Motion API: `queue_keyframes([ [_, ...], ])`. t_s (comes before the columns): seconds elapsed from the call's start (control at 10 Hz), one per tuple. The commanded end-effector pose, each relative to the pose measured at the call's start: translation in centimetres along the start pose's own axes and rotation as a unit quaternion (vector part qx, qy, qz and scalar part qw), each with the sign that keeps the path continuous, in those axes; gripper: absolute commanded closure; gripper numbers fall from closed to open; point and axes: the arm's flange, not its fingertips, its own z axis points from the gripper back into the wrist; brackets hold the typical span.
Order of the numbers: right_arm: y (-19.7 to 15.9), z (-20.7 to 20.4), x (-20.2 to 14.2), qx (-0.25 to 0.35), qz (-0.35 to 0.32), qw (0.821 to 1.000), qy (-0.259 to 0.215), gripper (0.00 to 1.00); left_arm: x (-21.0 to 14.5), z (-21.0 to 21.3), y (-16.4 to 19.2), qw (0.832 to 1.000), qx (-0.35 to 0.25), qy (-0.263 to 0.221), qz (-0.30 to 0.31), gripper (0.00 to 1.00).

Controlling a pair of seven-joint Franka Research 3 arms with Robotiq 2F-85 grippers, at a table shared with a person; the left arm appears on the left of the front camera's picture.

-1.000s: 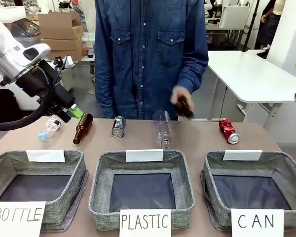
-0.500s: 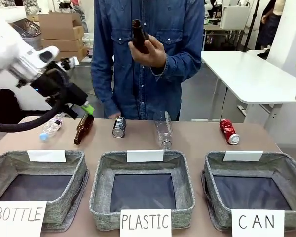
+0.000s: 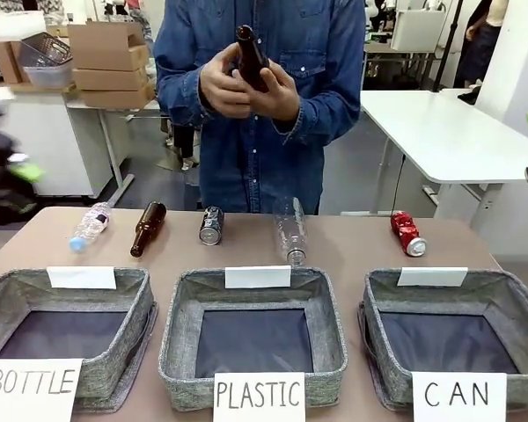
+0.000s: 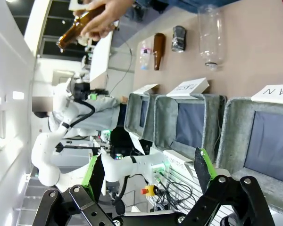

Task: Sort the can waste into the basket.
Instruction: Pick up the can waste from the table and place it in the right Fabric basket.

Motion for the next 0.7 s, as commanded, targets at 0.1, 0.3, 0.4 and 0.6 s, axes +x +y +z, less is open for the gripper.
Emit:
queue_keyframes([
  [0.1, 0.2, -0.1, 0.3, 0.013, 0.014, 1.000, -0.004, 0.00, -5.2, 2.7, 3.6, 0.992, -0.089, -0.087, 0.037, 0.00],
  [0.3, 0.2, -0.1, 0.3, 0.013, 0.014, 1.000, -0.004, 0.00, -6.1, 2.8, 4.8, 0.978, -0.159, -0.132, 0.023, 0.00],
  [0.4, 0.2, -0.1, 0.3, 0.013, 0.014, 1.000, -0.004, 0.00, -6.1, 2.7, 4.9, 0.975, -0.173, -0.139, 0.004, 0.00],
  [0.6, 0.2, -0.1, 0.3, 0.013, 0.014, 1.000, -0.004, 0.00, -5.6, 2.3, 5.2, 0.976, -0.188, -0.109, 0.005, 0.00],
])
